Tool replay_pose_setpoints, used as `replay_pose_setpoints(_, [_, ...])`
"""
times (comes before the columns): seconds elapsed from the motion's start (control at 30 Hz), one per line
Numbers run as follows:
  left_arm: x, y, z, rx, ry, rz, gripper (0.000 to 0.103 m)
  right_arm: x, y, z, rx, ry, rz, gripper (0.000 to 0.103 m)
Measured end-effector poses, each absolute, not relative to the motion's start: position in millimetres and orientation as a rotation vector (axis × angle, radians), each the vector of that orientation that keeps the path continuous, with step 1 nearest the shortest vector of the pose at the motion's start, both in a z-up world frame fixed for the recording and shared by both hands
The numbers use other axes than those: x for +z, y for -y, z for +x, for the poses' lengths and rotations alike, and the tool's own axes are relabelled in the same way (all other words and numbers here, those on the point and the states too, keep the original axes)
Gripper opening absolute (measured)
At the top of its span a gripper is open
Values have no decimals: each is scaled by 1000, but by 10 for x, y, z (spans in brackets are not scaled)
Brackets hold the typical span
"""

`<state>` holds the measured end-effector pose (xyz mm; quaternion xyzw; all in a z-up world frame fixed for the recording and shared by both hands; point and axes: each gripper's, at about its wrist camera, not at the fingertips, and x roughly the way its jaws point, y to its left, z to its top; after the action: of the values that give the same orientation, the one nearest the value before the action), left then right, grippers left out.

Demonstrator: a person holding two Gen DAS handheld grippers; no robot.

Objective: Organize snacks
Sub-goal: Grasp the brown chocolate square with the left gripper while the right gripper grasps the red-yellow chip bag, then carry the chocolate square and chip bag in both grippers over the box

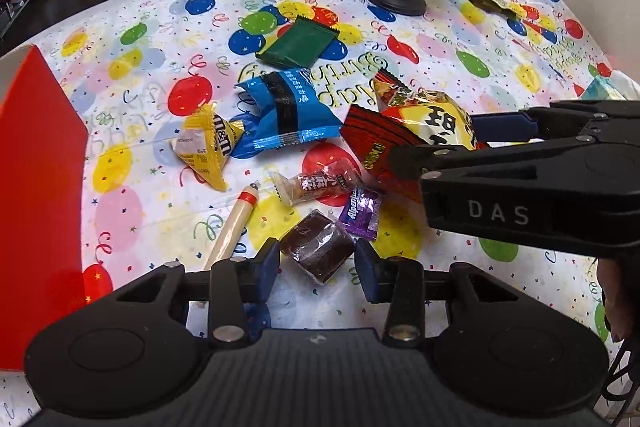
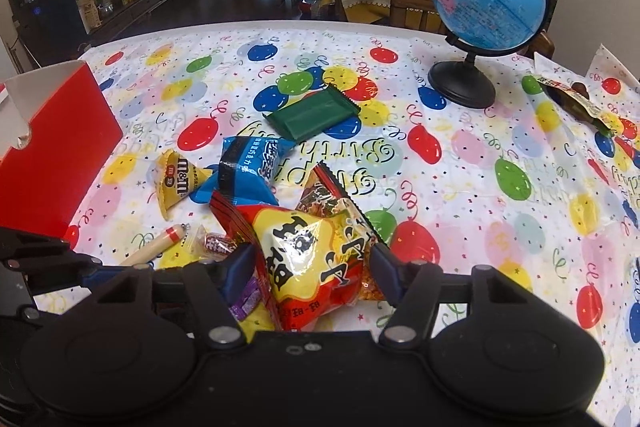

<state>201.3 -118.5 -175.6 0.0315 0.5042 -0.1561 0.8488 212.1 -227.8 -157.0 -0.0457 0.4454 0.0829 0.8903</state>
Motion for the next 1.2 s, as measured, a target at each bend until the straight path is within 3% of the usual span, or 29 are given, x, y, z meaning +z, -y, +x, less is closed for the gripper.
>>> replay_pose_setpoints(0.6, [-1291,902,1766,-271,-975,33,40,-1091,2210,1710,187,-830,-58,59])
replay_pose_setpoints(1.2, [-819,119,1604,-182,-896,-29,40,-661,1562,1482,270,-750,-67,59])
